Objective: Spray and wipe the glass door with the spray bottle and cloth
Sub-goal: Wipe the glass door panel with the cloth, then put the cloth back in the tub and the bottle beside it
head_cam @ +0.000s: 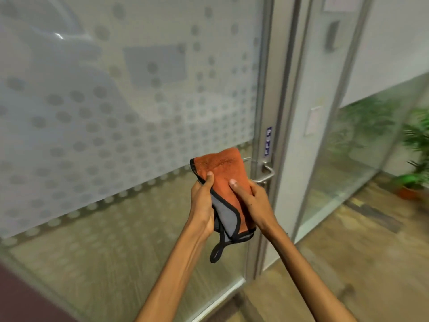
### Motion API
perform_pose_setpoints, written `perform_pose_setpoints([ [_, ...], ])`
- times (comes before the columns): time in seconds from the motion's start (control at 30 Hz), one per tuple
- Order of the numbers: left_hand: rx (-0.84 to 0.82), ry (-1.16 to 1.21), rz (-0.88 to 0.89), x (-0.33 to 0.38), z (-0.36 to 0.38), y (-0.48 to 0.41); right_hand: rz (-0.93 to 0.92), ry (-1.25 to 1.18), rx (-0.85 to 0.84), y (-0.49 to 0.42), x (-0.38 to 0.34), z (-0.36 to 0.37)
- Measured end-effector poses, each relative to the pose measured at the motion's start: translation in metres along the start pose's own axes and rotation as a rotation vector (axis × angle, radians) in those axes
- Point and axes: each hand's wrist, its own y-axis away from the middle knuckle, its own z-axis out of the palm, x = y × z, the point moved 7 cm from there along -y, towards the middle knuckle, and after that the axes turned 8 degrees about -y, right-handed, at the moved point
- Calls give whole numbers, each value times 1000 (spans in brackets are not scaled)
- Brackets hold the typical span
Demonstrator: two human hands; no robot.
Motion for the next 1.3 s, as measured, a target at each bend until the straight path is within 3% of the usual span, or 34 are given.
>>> perform_pose_setpoints([
  [0.27,-48,184,-243,-63,117,2,296,-18,-72,13,51,-149],
  [0.33,-76,231,-284,-80,151,4,323,-16,-14,21,61,-189],
  [0.47,-299,255,-304,-107,224,11,351,6,148,36,69,-271],
  [0.73,-476,-102,-394,-163,331,29,404,-40,496,85,71,-433],
  [1.03,-829,-695,-161,-236,467,43,488,-13,859,162,69,-567],
  [1.3,-992,-762,-21,-301,589,65,423,-98,1195,213,61,-655],
])
